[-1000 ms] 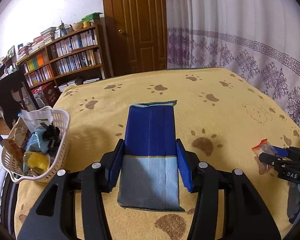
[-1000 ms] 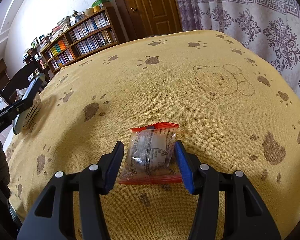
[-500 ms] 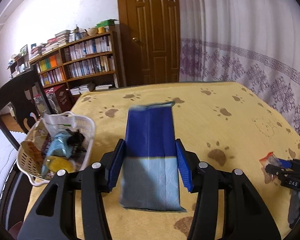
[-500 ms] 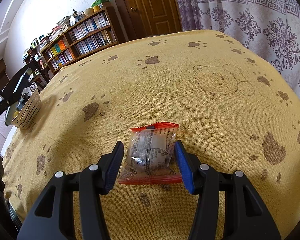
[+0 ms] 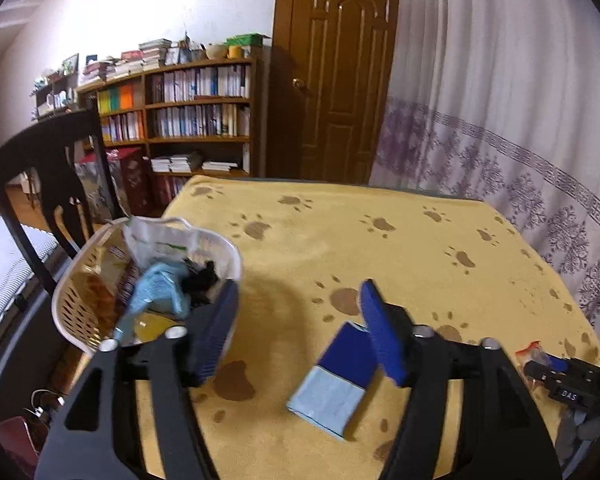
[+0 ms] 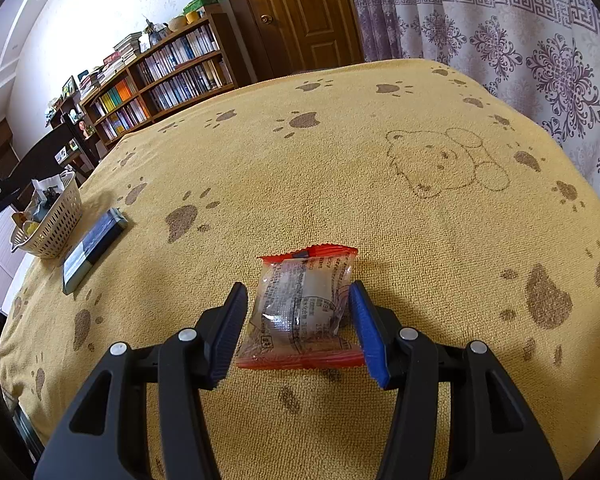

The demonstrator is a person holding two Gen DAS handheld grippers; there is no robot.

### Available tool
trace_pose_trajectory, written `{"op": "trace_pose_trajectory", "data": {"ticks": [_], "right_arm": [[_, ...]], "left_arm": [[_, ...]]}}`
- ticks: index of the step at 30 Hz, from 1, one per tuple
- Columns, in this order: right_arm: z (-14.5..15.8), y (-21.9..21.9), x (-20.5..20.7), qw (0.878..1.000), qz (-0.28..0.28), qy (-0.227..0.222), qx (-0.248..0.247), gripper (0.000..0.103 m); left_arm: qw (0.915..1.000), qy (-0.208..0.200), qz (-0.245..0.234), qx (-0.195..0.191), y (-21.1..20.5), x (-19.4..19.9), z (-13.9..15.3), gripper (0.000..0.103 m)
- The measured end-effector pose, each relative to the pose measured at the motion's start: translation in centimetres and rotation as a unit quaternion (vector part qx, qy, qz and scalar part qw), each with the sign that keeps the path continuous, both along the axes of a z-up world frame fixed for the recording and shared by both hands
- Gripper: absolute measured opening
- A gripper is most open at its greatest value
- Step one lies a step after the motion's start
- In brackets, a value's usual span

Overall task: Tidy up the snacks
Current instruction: 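Lift the tissue pack off the table with the left tool, then carry the tissue pack into the basket and open the left tool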

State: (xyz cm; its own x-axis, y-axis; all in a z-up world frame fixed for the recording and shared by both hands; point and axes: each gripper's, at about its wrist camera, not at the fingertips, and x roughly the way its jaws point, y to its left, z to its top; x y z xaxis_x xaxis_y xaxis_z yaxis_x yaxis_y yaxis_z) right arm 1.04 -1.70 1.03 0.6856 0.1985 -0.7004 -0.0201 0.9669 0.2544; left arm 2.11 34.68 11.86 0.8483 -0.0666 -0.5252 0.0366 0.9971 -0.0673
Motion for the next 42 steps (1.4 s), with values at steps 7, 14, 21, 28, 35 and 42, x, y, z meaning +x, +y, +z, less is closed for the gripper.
{"op": "trace_pose_trajectory", "data": {"ticks": [7, 14, 21, 28, 35, 42], "right_arm": [[-0.1, 0.0, 0.0, 1.0, 0.001, 0.0, 0.002, 0.053], [-0.1, 0.1, 0.0, 1.0, 0.001, 0.0, 0.003, 0.054], [-0.2, 0.4, -0.2, 1.0, 0.007, 0.0, 0.003, 0.055], [-0.2, 0.5, -0.2, 1.0, 0.008, 0.0, 0.002, 0.055], [-0.2, 0.5, -0.2, 1.0, 0.008, 0.0, 0.002, 0.055], [-0.2, 0.6, -0.2, 1.0, 0.008, 0.0, 0.002, 0.055]], "left_arm": [[0.9957, 0.04, -0.077, 0.032, -3.9, 1.6, -3.8, 0.086], [0.99, 0.103, -0.088, 0.037, -4.3, 4.0, -8.8, 0.086], [0.9872, 0.13, -0.089, 0.025, -3.9, 5.0, -10.5, 0.086], [0.986, 0.138, -0.088, 0.034, -4.3, 5.0, -11.0, 0.054], [0.9881, 0.129, -0.08, 0.027, -4.1, 4.4, -9.9, 0.051], [0.9926, 0.095, -0.074, 0.019, -3.9, 3.2, -7.3, 0.051]]}}
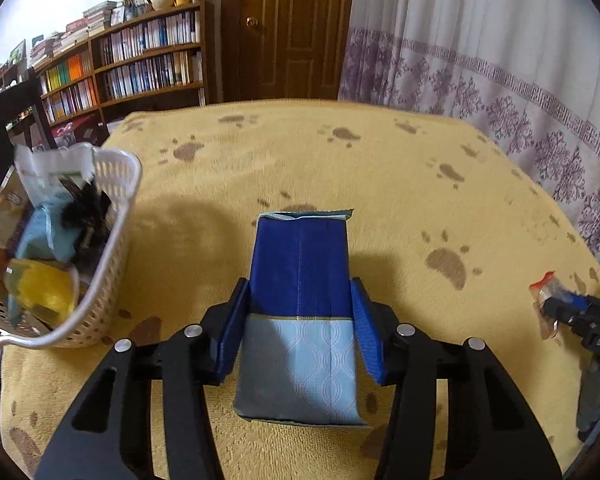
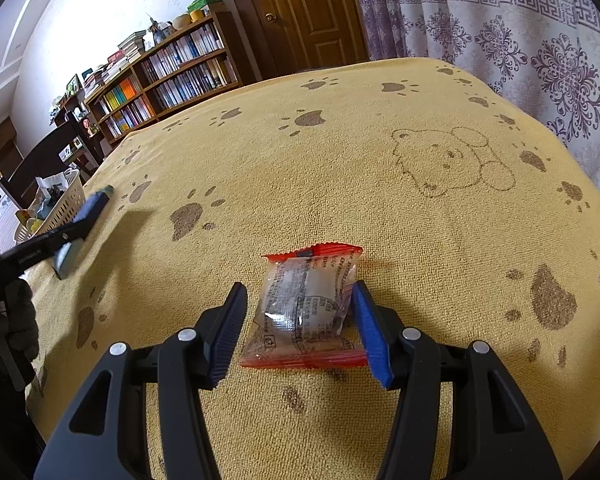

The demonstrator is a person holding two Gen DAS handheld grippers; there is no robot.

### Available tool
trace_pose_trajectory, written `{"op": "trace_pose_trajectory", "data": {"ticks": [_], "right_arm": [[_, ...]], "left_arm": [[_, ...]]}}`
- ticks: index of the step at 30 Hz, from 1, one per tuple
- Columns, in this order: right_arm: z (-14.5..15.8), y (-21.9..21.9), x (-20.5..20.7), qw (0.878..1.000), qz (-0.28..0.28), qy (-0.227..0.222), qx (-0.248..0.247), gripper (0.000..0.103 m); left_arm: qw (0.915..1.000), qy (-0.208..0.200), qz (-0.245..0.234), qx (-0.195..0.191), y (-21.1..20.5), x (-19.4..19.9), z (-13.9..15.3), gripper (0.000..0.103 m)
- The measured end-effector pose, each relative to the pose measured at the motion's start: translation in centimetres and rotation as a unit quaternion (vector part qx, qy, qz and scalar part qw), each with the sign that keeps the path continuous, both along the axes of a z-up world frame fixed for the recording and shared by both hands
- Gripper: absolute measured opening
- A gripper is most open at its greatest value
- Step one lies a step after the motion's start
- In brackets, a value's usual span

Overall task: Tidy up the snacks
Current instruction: 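Carry the tissue pack into the basket and open the left tool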

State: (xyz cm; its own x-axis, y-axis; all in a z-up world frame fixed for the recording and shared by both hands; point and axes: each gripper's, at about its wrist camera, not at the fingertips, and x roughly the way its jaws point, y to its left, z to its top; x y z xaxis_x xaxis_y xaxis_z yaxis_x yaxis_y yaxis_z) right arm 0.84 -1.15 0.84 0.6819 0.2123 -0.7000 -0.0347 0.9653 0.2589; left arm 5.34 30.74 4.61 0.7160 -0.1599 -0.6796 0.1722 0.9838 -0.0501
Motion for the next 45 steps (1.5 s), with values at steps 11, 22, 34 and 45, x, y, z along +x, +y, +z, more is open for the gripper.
{"op": "trace_pose_trajectory", "data": {"ticks": [11, 22, 34, 45], "right_arm": [[0.0, 0.0, 0.0, 1.0, 0.0, 0.0, 0.0, 0.055], [0.0, 0.0, 0.0, 1.0, -0.001, 0.0, 0.0, 0.055], [0.0, 0.0, 0.0, 1.0, 0.0, 0.0, -0.001, 0.055], [0.0, 0.0, 0.0, 1.0, 0.0, 0.0, -0.001, 0.055]], "left_arm": [[0.9952, -0.075, 0.056, -0.03, 4.1, -2.3, 5.8, 0.051], [0.9846, -0.088, 0.144, -0.045, 12.1, -1.6, 7.0, 0.051], [0.9745, -0.092, 0.2, -0.043, 16.7, 0.2, 5.4, 0.053], [0.9733, -0.105, 0.201, -0.033, 16.0, -0.3, 6.2, 0.076]]}}
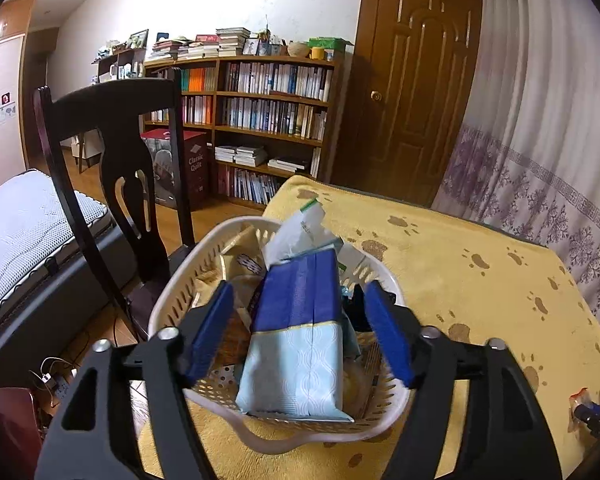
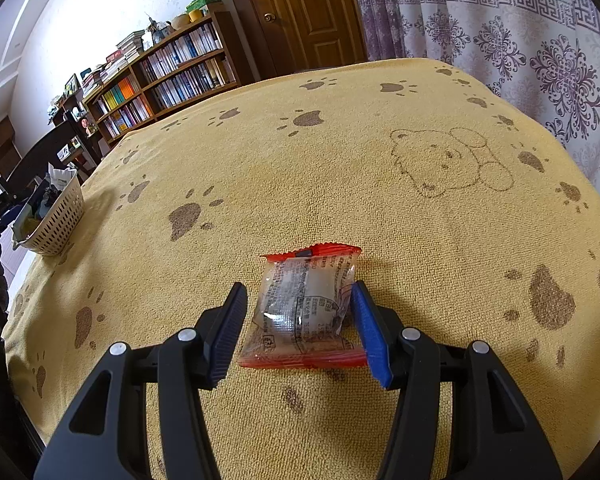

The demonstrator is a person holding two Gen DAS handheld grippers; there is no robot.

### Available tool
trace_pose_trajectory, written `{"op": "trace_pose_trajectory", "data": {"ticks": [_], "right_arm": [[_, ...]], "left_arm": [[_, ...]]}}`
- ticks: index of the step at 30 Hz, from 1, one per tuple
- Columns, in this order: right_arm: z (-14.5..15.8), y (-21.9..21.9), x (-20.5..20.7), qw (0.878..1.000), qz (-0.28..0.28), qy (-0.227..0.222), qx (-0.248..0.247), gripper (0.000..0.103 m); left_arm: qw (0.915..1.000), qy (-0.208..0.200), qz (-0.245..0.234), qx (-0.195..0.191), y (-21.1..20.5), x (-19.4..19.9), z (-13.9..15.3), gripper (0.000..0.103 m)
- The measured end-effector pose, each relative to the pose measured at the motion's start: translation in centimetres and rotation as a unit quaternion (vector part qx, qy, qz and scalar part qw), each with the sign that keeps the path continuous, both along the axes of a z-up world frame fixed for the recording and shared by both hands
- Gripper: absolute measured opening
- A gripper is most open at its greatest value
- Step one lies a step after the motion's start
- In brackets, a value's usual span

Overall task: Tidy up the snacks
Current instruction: 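Carry the tissue pack into the basket and open the left tool, then carry the red-edged pastry in the right tool toward the basket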

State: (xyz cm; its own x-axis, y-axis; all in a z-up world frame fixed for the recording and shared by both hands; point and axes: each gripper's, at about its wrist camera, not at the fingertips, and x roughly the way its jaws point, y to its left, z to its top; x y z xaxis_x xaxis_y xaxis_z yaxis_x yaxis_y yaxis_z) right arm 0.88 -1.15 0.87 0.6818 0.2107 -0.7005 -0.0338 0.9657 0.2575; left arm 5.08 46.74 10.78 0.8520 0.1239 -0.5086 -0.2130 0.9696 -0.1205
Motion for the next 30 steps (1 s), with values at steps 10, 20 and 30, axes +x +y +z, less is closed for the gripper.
{"op": "trace_pose_trajectory", "data": {"ticks": [10, 20, 30], "right_arm": [[0.0, 0.0, 0.0, 1.0, -0.001, 0.0, -0.001, 0.055], [0.0, 0.1, 0.1, 1.0, -0.002, 0.004, -0.011, 0.055], [0.2, 0.9, 0.3, 0.998, -0.017, 0.012, -0.067, 0.048]], "left_arm": [[0.999, -0.034, 0.027, -0.008, 0.7, -2.3, 2.0, 0.092], [0.9983, -0.049, 0.032, -0.005, 0.5, -3.6, 3.0, 0.097], [0.9966, -0.067, 0.047, -0.012, 1.8, -5.0, 4.1, 0.097]]}}
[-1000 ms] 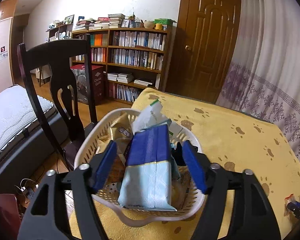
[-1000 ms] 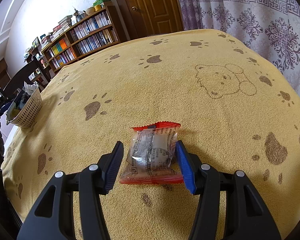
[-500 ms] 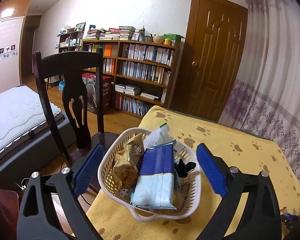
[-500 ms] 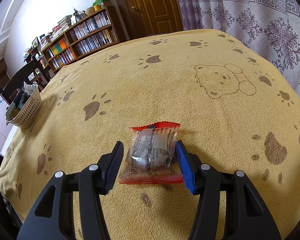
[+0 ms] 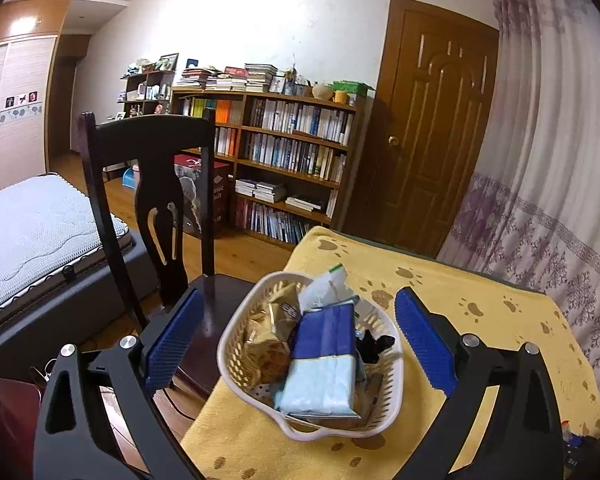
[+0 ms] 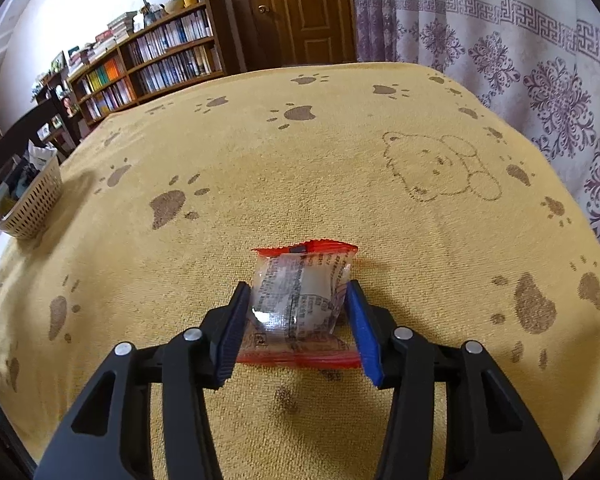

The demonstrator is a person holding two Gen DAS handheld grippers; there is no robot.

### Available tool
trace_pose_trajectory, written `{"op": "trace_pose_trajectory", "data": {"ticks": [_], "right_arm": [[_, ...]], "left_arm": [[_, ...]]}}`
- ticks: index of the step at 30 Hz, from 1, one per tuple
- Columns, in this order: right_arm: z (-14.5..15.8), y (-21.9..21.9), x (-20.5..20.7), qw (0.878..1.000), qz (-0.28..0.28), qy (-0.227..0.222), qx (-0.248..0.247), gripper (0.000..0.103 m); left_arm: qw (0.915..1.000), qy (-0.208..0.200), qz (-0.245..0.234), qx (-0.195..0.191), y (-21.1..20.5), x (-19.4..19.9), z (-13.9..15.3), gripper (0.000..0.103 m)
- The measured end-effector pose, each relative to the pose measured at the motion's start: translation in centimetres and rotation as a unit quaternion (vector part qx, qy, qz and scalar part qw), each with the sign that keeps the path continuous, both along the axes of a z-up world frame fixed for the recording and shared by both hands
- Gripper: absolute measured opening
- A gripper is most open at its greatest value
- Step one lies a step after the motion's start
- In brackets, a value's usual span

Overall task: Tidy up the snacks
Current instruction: 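Carry the red-edged pastry in the right tool toward the basket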

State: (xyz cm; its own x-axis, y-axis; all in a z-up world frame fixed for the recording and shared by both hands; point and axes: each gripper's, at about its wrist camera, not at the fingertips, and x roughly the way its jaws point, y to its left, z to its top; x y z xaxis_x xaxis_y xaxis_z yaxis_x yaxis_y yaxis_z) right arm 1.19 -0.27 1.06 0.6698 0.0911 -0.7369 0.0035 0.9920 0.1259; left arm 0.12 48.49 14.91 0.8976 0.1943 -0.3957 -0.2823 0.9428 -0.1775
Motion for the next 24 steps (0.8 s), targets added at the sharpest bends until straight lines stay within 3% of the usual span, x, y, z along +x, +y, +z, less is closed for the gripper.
{"op": "trace_pose_trajectory", "data": {"ticks": [7, 8, 9, 17, 21, 24], "right_arm": [[2.2, 2.2, 0.5, 1.0, 0.024, -0.008, 0.011, 0.046], [3.0, 3.2, 0.7, 0.999, 0.036, -0.014, 0.006, 0.037], [3.5, 4.0, 0.9, 0.999, 0.047, -0.017, 0.002, 0.034], [7.4, 11.4, 2.0, 0.99, 0.13, -0.051, -0.024, 0.033], [8.5, 9.8, 2.0, 0.993, 0.103, -0.05, -0.01, 0.037], [8.2, 5.8, 2.3, 0.998, 0.059, -0.03, 0.017, 0.05]], "left_arm": [[0.9997, -0.015, 0.009, -0.019, 1.6, -1.1, 0.9, 0.098], [0.9996, -0.017, 0.009, -0.021, 1.8, -1.2, 1.0, 0.098], [0.9995, -0.019, 0.01, -0.023, 2.0, -1.4, 1.1, 0.098], [0.9986, -0.039, 0.025, -0.027, 3.2, -2.9, 2.1, 0.098], [0.9978, -0.047, 0.025, -0.039, 3.7, -3.3, 2.3, 0.098], [0.9979, -0.045, 0.023, -0.04, 3.7, -3.2, 2.3, 0.098]]}}
